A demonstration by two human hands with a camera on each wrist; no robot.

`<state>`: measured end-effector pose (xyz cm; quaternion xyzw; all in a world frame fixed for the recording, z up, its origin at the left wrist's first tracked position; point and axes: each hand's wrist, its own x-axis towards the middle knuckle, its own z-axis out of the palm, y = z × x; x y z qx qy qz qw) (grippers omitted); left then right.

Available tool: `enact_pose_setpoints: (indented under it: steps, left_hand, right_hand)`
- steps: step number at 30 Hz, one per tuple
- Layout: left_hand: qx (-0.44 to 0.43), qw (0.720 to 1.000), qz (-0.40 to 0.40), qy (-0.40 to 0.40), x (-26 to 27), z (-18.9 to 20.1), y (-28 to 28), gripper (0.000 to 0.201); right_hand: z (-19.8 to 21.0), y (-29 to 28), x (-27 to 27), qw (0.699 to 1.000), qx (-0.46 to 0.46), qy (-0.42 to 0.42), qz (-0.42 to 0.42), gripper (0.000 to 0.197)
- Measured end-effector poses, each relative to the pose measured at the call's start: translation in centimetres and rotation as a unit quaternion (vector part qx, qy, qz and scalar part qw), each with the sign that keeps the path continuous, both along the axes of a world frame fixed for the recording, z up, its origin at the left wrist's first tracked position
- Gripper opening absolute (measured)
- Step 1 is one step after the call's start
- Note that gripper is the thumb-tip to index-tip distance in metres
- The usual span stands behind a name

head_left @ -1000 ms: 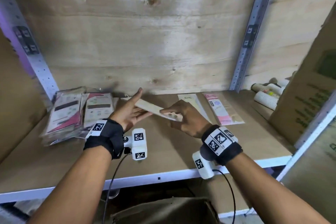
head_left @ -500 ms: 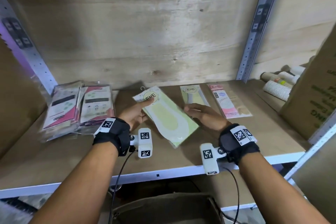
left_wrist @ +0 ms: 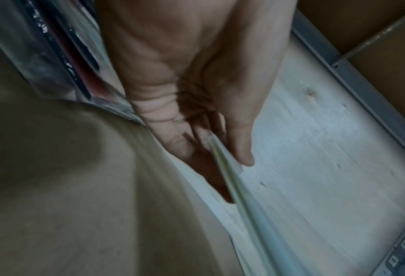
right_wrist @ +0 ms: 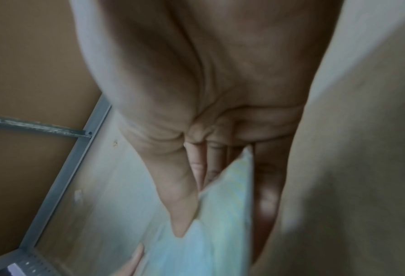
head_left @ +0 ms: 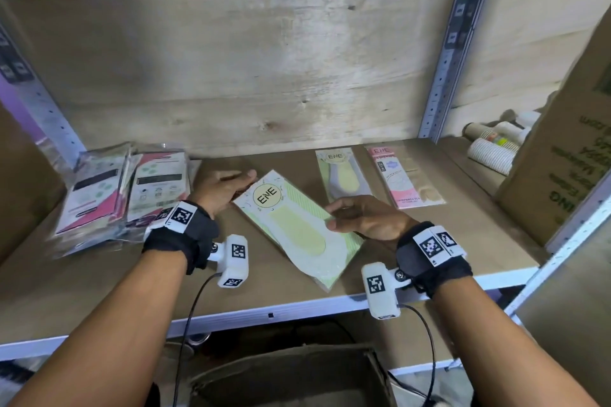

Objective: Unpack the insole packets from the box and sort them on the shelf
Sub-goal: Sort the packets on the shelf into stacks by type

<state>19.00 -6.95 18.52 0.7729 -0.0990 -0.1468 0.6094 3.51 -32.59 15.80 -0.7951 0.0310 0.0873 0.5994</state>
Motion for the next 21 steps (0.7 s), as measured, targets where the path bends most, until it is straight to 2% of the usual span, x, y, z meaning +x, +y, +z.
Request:
enact_pose_setpoints:
  steps: [2, 5, 9, 10, 12, 14, 15, 18, 21]
  left_hand:
    - [0.025, 0.999, -0.005, -0.032, 0.1, -0.1, 0.2, 0.033]
    - [0.032, 0.999, -0.009, -0.024, 0.4, -0.5, 0.3, 0.035]
    - [-0.058, 0.997, 0.011, 0.055, -0.5, -0.3, -0.6, 0.033]
    - [-0.083, 0.993, 0.007, 0.08, -0.9, -0.1, -0.8, 0.037]
    - [-0.106, 0.988, -0.017, 0.11, -1.7, 0.1, -1.3, 0.058]
    - [-0.092, 0.985, -0.057, 0.132, -2.7, -0.1, -2.0, 0.074]
    - [-0.071, 0.983, -0.094, 0.14, -3.2, -0.3, -2.4, 0.073]
    - [-0.016, 0.964, -0.224, 0.144, -4.9, -1.0, -3.9, 0.05]
    - [-0.018, 0.967, -0.221, 0.123, -5.0, -1.2, -5.1, 0.042]
  right_hand:
    - [-0.2, 0.0, -0.3, 1.0, 0.002, 0.002, 0.003, 0.022]
    - [-0.2, 0.0, -0.7, 1.0, 0.005, 0.0, 0.001, 0.021]
    - [0.2, -0.2, -0.9, 0.999, 0.017, -0.022, -0.028, 0.023]
    - [0.4, -0.3, -1.0, 0.998, 0.027, -0.03, -0.044, 0.021]
    - [0.5, -0.5, -0.9, 0.995, 0.049, -0.047, -0.079, 0.017]
    - [0.5, -0.5, -0.6, 0.988, 0.075, -0.065, -0.12, 0.016]
    - [0.5, -0.4, -0.5, 0.982, 0.101, -0.072, -0.144, 0.015]
    - [0.6, -0.3, 0.0, 0.961, 0.168, -0.065, -0.207, 0.018]
    - [0.3, -0.8, 0.5, 0.957, 0.153, -0.054, -0.242, 0.026]
